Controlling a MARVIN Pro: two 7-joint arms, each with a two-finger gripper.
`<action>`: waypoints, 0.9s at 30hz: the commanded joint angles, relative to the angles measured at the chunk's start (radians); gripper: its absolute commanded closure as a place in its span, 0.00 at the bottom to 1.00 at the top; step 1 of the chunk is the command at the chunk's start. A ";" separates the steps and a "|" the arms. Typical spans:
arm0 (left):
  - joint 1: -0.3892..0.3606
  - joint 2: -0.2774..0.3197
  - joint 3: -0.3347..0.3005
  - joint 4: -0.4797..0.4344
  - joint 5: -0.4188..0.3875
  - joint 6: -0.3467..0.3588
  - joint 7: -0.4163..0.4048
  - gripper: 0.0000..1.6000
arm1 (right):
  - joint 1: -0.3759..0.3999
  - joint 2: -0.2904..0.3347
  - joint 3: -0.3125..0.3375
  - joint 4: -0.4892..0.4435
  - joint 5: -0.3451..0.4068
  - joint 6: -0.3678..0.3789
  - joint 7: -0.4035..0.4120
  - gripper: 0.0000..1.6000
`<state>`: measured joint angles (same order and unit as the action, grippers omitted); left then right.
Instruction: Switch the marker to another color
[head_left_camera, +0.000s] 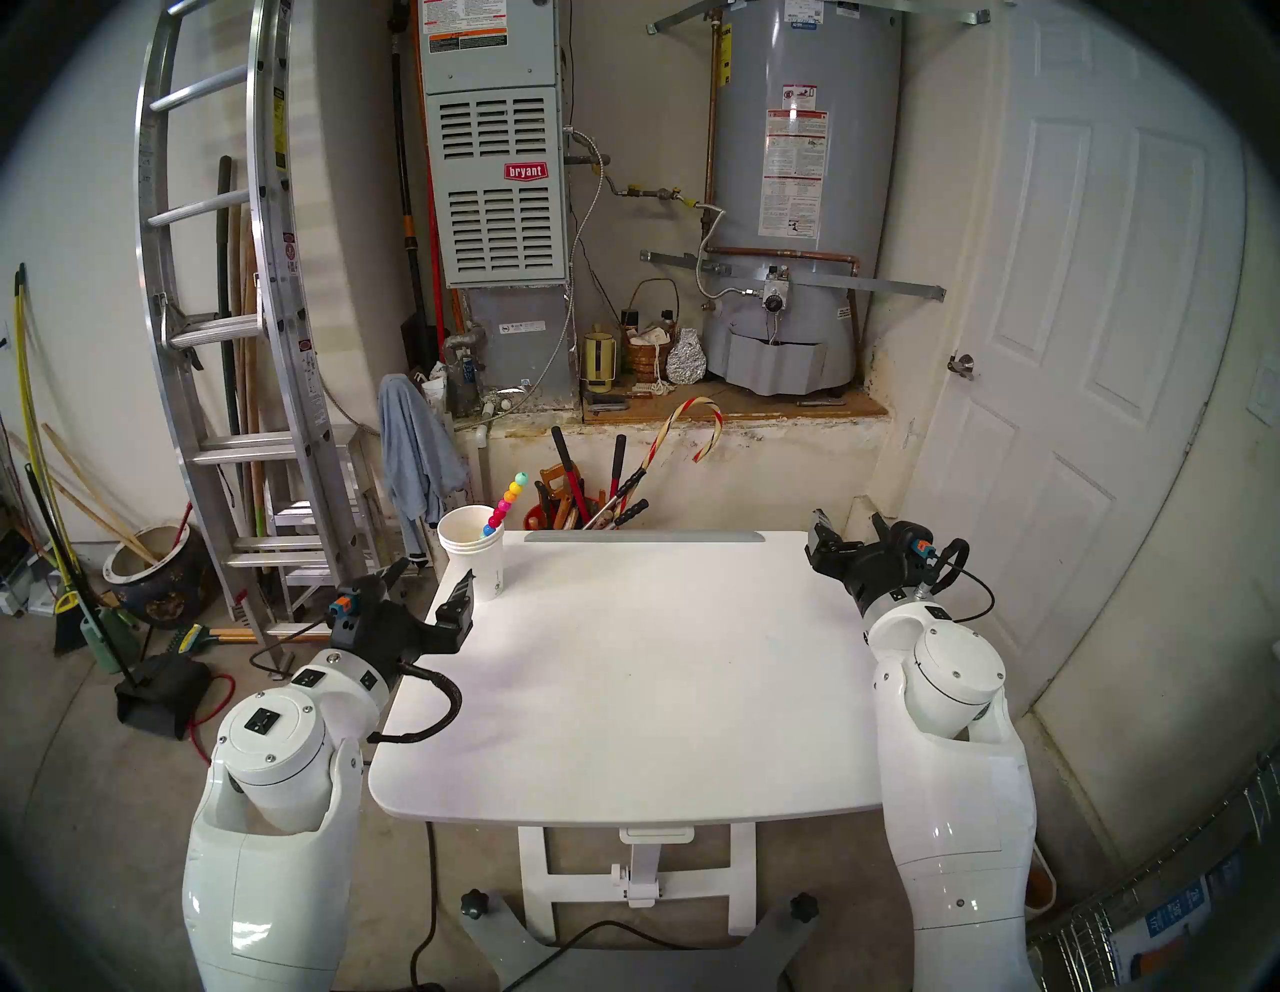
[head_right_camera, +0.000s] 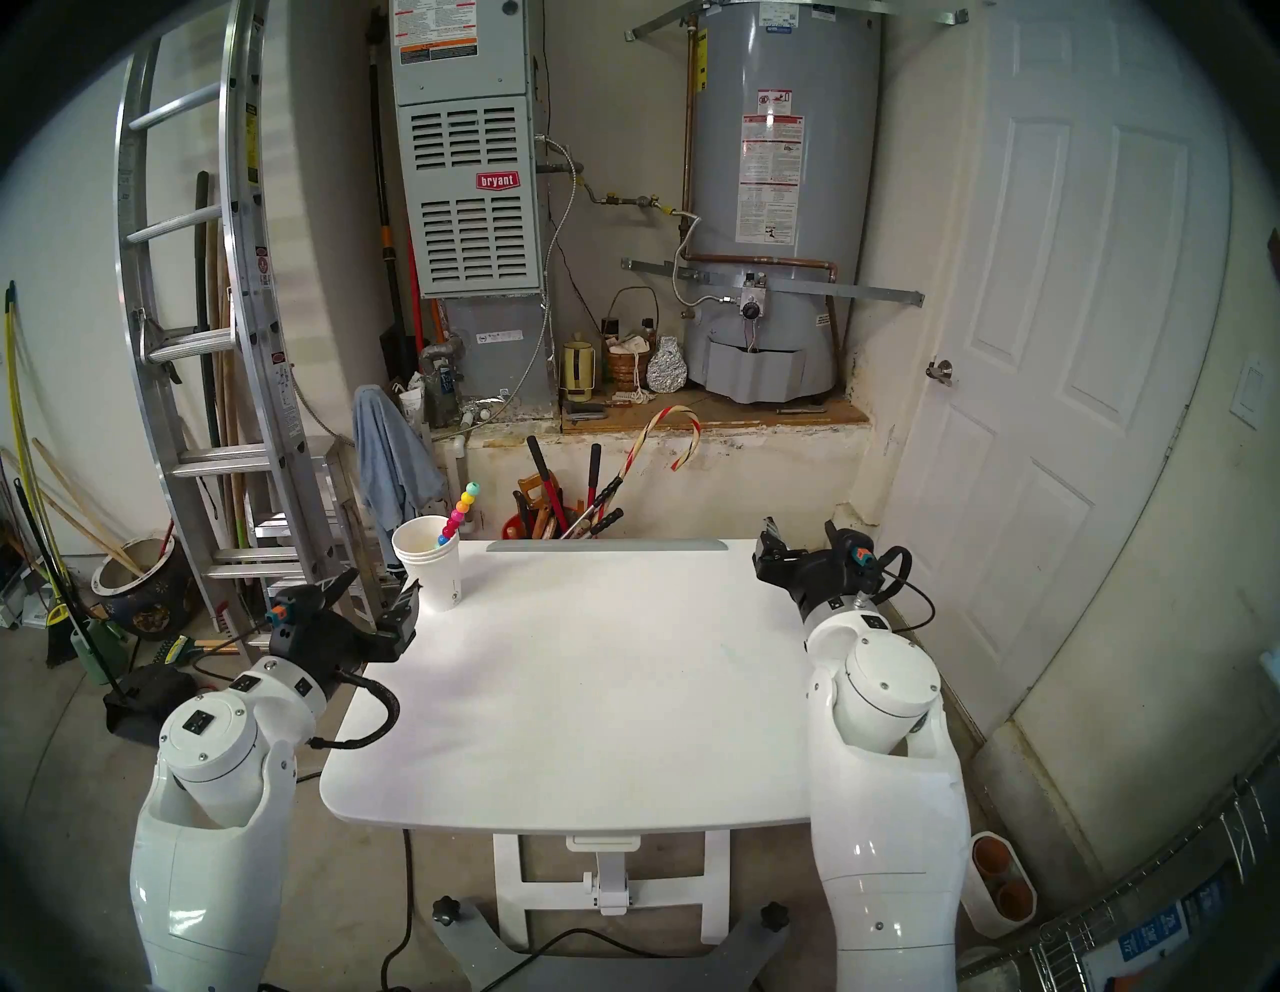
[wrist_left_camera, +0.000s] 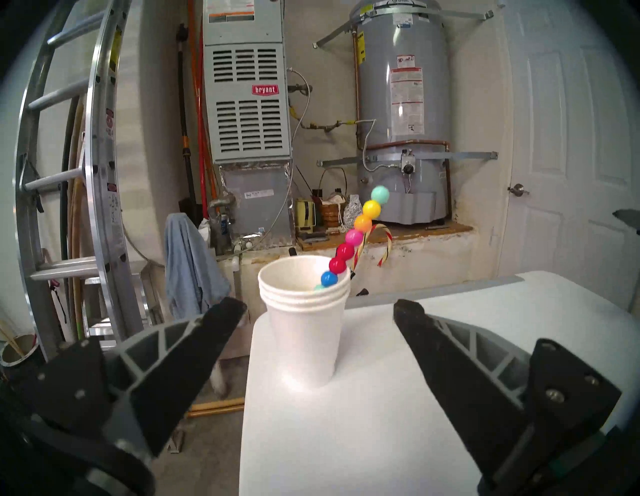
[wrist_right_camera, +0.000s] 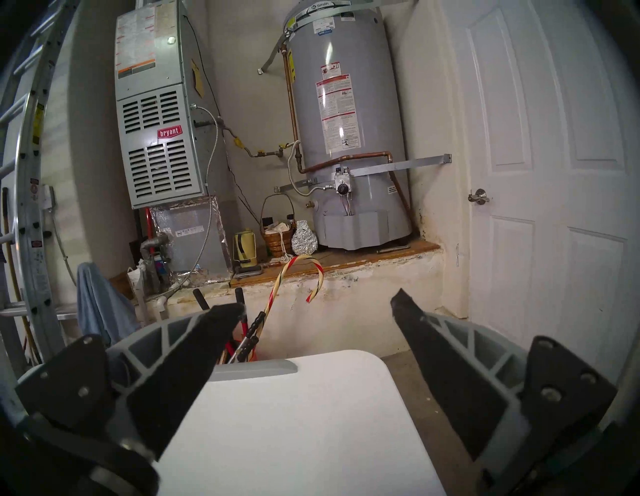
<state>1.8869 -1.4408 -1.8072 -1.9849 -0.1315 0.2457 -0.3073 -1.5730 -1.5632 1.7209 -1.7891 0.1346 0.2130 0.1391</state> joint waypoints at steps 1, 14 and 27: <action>-0.053 0.030 -0.012 0.048 -0.020 -0.034 -0.036 0.00 | 0.007 0.027 -0.002 -0.069 0.057 0.029 0.090 0.00; -0.163 0.066 0.033 0.224 -0.002 -0.081 -0.080 0.00 | 0.025 0.032 -0.003 -0.047 0.040 0.052 0.092 0.00; -0.253 0.046 0.065 0.358 0.007 -0.157 -0.077 0.00 | 0.040 0.038 -0.014 -0.013 0.034 0.035 0.093 0.00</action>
<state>1.7078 -1.3871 -1.7462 -1.6570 -0.1158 0.1487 -0.3865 -1.5614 -1.5245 1.7110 -1.7981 0.1716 0.2675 0.2338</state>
